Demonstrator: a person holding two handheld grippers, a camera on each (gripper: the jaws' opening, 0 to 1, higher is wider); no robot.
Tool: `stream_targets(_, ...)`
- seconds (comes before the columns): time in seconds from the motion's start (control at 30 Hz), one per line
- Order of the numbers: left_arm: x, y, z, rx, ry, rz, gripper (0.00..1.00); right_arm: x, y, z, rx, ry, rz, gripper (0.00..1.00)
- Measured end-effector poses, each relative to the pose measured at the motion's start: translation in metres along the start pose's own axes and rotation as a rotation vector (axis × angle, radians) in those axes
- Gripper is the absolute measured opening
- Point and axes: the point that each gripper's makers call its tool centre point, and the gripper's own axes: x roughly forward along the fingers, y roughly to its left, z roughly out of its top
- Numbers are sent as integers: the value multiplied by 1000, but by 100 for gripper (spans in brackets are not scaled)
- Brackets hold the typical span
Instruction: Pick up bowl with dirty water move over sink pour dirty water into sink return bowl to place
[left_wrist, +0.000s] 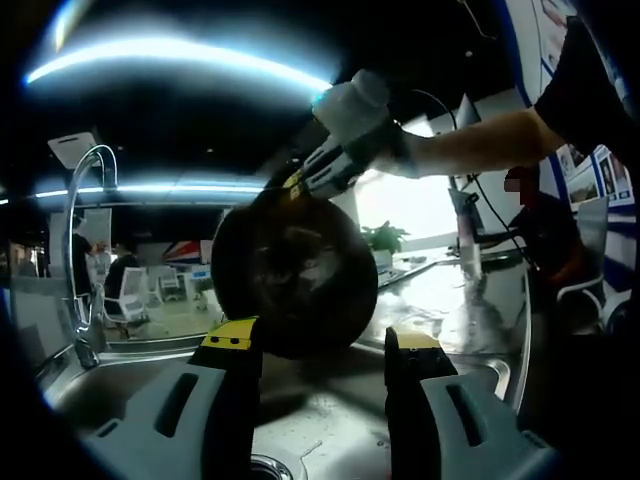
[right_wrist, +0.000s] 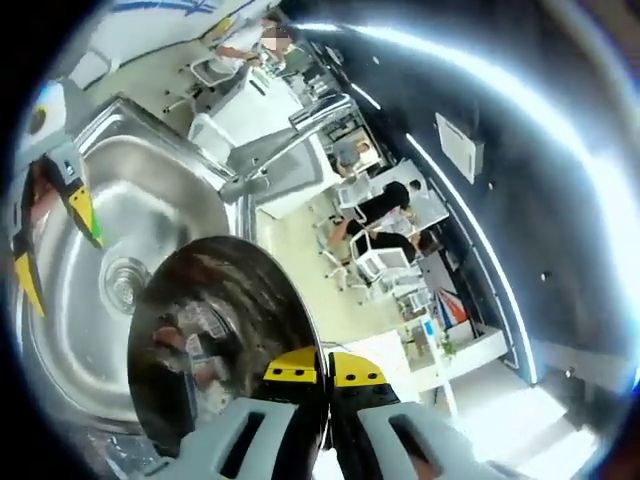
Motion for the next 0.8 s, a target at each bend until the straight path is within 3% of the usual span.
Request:
stream_targets(0.13,0,0,0,1,1,-1,48,0,1,-10,49,27,31,0)
stream_targets(0.47,0,2,-1,2,5,7,48,-5,1,-28,49,67,42,0)
stream_targets(0.8,1,2,-2,4,11,6,48,-15,0,-56,170,117,88,0)
